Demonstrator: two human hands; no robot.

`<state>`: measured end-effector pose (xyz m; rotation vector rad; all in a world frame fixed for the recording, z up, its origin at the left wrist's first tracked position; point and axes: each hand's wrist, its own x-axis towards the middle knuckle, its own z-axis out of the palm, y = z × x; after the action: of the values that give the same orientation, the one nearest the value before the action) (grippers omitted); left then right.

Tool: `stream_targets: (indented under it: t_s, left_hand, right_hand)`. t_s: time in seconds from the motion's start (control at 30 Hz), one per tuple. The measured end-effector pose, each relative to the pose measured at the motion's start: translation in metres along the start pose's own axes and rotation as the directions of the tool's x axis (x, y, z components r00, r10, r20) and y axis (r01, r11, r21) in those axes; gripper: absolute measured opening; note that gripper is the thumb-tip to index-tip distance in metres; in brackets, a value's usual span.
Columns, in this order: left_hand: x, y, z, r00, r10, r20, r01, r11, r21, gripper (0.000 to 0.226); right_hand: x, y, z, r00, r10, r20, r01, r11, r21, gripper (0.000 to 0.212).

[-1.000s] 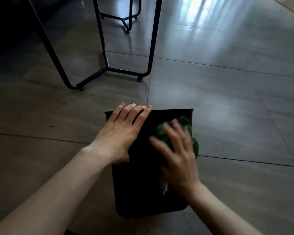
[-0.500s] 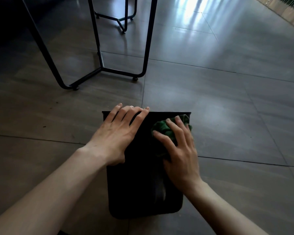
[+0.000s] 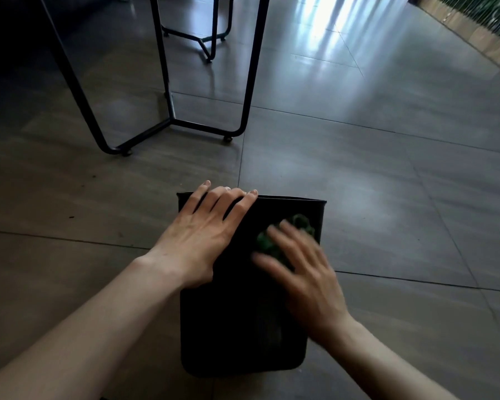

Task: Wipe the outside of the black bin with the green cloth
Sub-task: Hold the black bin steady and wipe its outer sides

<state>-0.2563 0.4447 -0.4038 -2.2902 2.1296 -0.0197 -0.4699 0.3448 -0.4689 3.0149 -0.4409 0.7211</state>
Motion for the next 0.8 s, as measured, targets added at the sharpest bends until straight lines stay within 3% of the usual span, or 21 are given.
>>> stream_targets:
  t_s: [0.07, 0.1, 0.13, 0.2, 0.23, 0.3, 0.33, 0.37, 0.43, 0.5, 0.57, 0.63, 0.73, 0.8]
  left_hand:
    - [0.000, 0.001, 0.000, 1.000, 0.003, -0.001, -0.003, 1.000, 0.006, 0.128]
    - [0.000, 0.001, 0.000, 1.000, 0.004, -0.002, -0.004, 1.000, 0.013, 0.128]
    - [0.000, 0.002, 0.000, 1.000, 0.006, -0.002, -0.006, 1.000, 0.025, 0.127]
    - [0.000, 0.004, 0.000, 1.000, 0.022, -0.013, -0.021, 0.999, 0.047, 0.126]
    - [-0.001, 0.005, 0.001, 0.999, 0.033, -0.023, -0.032, 0.998, 0.049, 0.126]
    - [-0.002, 0.010, 0.002, 0.997, 0.067, -0.049, -0.065, 0.997, 0.049, 0.124]
    - [-0.002, 0.012, 0.003, 0.995, 0.081, -0.063, -0.078, 0.995, 0.056, 0.124]
    - [-0.002, 0.012, 0.003, 0.994, 0.087, -0.068, -0.082, 0.995, 0.062, 0.124]
    - [-0.001, 0.011, 0.003, 0.995, 0.077, -0.066, -0.073, 0.996, 0.058, 0.125]
    - [0.000, 0.009, 0.002, 0.997, 0.056, -0.061, -0.053, 0.998, 0.046, 0.126]
    - [0.000, 0.008, 0.001, 0.998, 0.045, -0.046, -0.044, 0.998, 0.034, 0.126]
    - [0.001, 0.007, 0.001, 0.999, 0.037, -0.033, -0.036, 0.999, 0.030, 0.126]
    - [0.002, 0.006, 0.002, 0.999, 0.035, -0.033, -0.034, 0.999, 0.041, 0.124]
    - [0.003, 0.008, 0.002, 0.998, 0.048, -0.033, -0.046, 0.998, 0.032, 0.123]
  right_hand:
    - [0.020, -0.008, 0.006, 0.971, 0.215, -0.100, -0.214, 0.977, 0.024, 0.046]
    - [0.020, -0.016, 0.011, 0.967, 0.228, -0.117, -0.227, 0.974, 0.023, 0.047]
    - [0.011, -0.026, 0.018, 0.979, 0.163, -0.118, -0.163, 0.987, 0.014, 0.041]
    - [-0.031, -0.043, 0.034, 0.986, -0.167, -0.020, 0.166, 0.986, -0.024, 0.025]
    - [-0.053, -0.050, 0.040, 0.936, -0.337, 0.102, 0.344, 0.937, -0.065, 0.027]
    - [-0.086, -0.050, 0.040, 0.792, -0.497, 0.355, 0.585, 0.784, -0.208, 0.032]
    - [-0.089, -0.045, 0.038, 0.748, -0.525, 0.406, 0.641, 0.730, -0.236, 0.031]
    - [-0.083, -0.037, 0.032, 0.754, -0.532, 0.385, 0.637, 0.736, -0.230, 0.029]
    - [-0.058, -0.020, 0.019, 0.885, -0.433, 0.174, 0.455, 0.883, -0.117, 0.024]
    - [-0.021, -0.005, 0.004, 0.992, -0.126, -0.009, 0.126, 0.992, 0.000, 0.026]
    - [0.010, 0.001, -0.002, 0.982, 0.146, -0.122, -0.142, 0.989, 0.037, 0.033]
    - [0.018, -0.006, 0.008, 0.973, 0.174, -0.153, -0.172, 0.985, 0.025, 0.038]
    - [-0.028, -0.027, 0.033, 0.983, -0.180, -0.016, 0.180, 0.983, -0.019, 0.024]
    - [-0.073, -0.038, 0.043, 0.892, -0.403, 0.206, 0.430, 0.896, -0.112, 0.024]
